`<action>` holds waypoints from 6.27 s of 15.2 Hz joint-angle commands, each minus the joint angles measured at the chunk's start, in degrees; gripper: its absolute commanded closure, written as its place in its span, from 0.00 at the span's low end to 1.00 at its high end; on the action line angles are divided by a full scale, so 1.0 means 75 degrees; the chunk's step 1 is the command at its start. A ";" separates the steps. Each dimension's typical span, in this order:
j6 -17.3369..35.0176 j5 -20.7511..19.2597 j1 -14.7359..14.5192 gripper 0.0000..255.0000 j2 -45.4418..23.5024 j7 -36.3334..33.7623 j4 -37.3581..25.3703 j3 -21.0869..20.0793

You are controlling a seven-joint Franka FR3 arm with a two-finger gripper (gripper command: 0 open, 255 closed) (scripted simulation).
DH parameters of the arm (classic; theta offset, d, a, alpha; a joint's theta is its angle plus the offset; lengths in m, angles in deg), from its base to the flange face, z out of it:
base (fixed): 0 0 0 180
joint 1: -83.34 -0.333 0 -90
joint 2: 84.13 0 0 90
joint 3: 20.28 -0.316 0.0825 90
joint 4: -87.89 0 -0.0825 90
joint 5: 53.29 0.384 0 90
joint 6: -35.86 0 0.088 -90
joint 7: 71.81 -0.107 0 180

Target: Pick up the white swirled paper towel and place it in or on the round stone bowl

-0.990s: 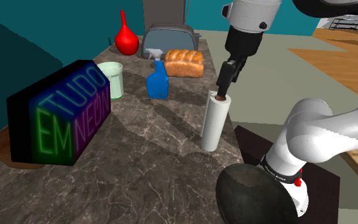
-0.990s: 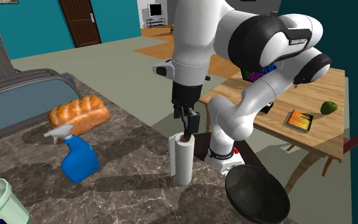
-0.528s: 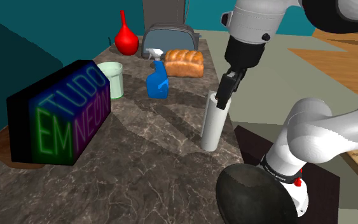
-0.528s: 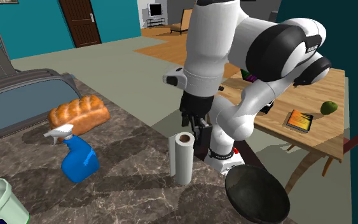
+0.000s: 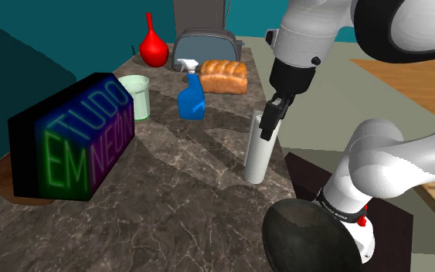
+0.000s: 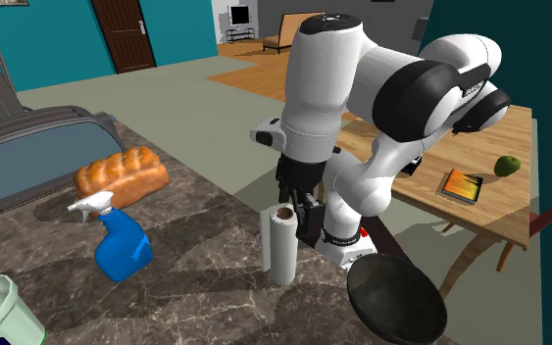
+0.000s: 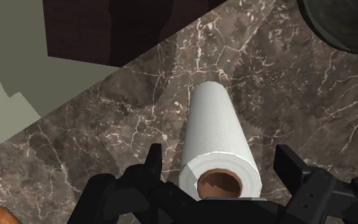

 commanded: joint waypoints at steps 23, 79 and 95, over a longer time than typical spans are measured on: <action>-0.0824 -0.0240 0.0154 1.00 -0.0361 0.0009 -0.1187 0.0222; -0.4393 0.1545 0.0247 1.00 -0.0522 -0.2819 -0.5585 -0.1492; -0.3331 0.1965 -0.0146 1.00 0.0678 -0.2589 -0.3355 -0.1763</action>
